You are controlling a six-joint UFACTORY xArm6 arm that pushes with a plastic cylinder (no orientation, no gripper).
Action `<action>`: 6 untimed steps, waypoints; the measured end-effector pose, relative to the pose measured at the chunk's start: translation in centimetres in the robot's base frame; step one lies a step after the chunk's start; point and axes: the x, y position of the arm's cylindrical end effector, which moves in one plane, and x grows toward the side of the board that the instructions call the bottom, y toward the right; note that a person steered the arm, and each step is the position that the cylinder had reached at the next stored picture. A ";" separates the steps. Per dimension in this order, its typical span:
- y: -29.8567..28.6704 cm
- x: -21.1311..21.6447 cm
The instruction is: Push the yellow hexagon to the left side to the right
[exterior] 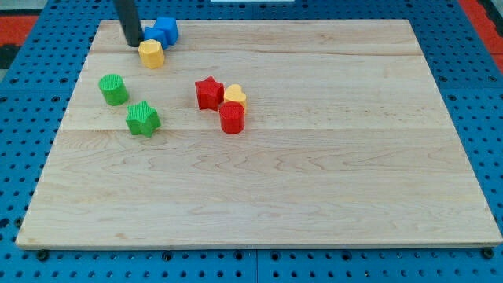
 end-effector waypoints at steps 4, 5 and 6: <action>-0.6 6.2; 4.1 6.0; 7.8 7.0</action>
